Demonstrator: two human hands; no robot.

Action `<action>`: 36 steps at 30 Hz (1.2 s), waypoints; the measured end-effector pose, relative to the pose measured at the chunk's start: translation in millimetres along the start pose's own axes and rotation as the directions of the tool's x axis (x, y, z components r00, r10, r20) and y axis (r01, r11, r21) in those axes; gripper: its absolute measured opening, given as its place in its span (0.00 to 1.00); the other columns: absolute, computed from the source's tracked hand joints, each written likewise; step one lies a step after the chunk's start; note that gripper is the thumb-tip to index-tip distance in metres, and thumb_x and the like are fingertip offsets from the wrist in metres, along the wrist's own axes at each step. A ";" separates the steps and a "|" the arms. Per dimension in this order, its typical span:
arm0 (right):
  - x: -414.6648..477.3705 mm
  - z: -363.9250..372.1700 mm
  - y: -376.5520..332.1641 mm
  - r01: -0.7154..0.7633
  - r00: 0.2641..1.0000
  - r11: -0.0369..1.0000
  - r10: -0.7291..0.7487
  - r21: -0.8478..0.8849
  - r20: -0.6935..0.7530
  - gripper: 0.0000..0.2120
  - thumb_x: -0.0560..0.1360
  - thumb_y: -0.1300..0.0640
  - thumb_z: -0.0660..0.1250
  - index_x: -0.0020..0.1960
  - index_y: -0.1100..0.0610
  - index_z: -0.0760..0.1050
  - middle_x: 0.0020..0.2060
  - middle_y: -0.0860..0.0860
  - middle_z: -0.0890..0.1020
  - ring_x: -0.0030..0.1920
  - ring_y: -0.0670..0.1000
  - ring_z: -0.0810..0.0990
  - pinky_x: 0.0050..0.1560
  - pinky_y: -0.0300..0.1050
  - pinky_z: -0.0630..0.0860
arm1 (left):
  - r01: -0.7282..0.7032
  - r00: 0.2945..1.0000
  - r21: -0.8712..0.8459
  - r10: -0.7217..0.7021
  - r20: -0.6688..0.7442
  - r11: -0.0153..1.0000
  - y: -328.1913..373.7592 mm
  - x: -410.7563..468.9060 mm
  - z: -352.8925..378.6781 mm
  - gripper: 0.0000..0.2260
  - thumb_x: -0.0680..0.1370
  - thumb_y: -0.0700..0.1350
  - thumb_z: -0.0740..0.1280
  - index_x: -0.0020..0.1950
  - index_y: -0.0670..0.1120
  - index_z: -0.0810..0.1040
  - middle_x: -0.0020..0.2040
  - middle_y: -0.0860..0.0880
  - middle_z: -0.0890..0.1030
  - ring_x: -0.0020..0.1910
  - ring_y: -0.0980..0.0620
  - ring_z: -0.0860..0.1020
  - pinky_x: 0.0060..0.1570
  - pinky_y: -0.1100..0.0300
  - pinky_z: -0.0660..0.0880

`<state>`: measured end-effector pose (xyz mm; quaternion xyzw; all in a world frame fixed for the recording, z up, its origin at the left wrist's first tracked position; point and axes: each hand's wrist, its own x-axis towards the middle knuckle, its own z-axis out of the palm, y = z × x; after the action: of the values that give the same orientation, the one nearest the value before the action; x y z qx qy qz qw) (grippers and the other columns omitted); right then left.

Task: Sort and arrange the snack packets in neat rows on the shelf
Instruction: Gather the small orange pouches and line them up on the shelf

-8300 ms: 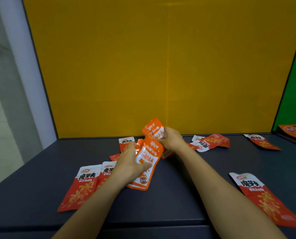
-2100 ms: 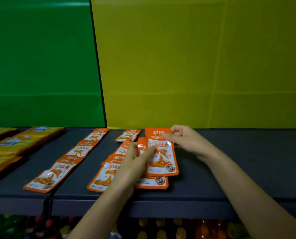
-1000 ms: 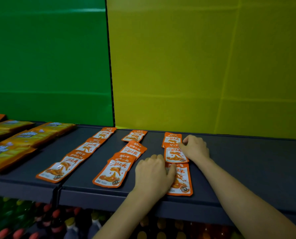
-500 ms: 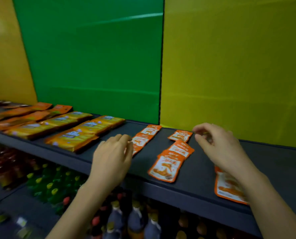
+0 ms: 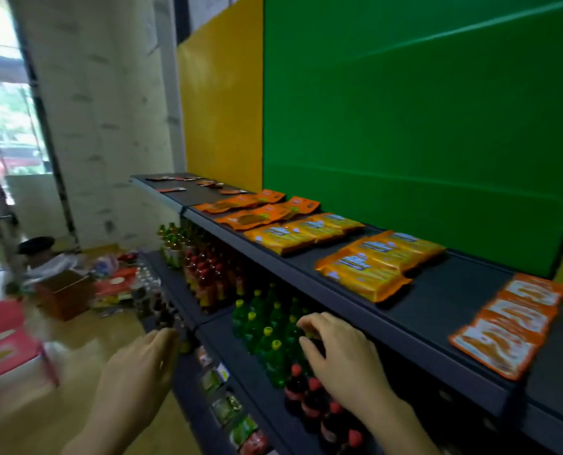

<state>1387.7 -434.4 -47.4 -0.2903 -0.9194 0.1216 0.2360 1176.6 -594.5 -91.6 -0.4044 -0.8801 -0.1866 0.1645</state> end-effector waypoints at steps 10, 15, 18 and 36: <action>132.0 130.7 -110.4 0.066 0.994 0.994 -0.073 0.090 0.080 0.13 0.79 0.50 0.56 0.62 0.46 0.69 0.60 0.41 0.74 0.62 0.45 0.71 0.60 0.42 0.69 | 0.141 0.987 0.053 -0.137 -0.081 0.989 -165.1 56.0 -9.4 0.06 0.70 0.45 0.73 0.45 0.46 0.81 0.35 0.50 0.83 0.32 0.47 0.81 0.25 0.61 0.69; 180.4 170.4 -123.3 0.050 0.995 0.995 -0.057 0.087 0.083 0.12 0.79 0.50 0.57 0.62 0.47 0.70 0.58 0.42 0.75 0.60 0.46 0.72 0.56 0.42 0.72 | 0.116 0.988 0.102 -0.104 -0.115 0.988 -208.7 90.3 12.2 0.06 0.69 0.45 0.73 0.43 0.47 0.80 0.35 0.52 0.82 0.32 0.49 0.81 0.26 0.61 0.72; 207.8 203.8 -124.4 0.049 0.990 0.996 -0.059 0.077 0.131 0.13 0.79 0.49 0.56 0.62 0.47 0.69 0.58 0.41 0.74 0.60 0.45 0.72 0.57 0.41 0.72 | 0.159 0.985 0.088 -0.152 -0.081 0.983 -237.5 108.2 35.7 0.06 0.69 0.46 0.73 0.44 0.48 0.80 0.35 0.53 0.82 0.32 0.50 0.81 0.26 0.62 0.70; 477.9 397.5 -205.1 0.193 0.944 0.965 -0.232 0.177 0.233 0.13 0.78 0.51 0.59 0.63 0.48 0.71 0.58 0.43 0.76 0.60 0.45 0.73 0.55 0.39 0.69 | 0.497 0.868 0.172 -0.488 -0.094 0.851 -439.6 269.9 90.0 0.09 0.75 0.50 0.65 0.51 0.49 0.79 0.43 0.51 0.83 0.38 0.51 0.80 0.27 0.64 0.64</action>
<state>745.3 -350.7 -141.2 -0.1526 -0.9559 0.2006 0.1507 657.2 -642.7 -137.4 -0.1436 -0.9639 -0.1468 0.1695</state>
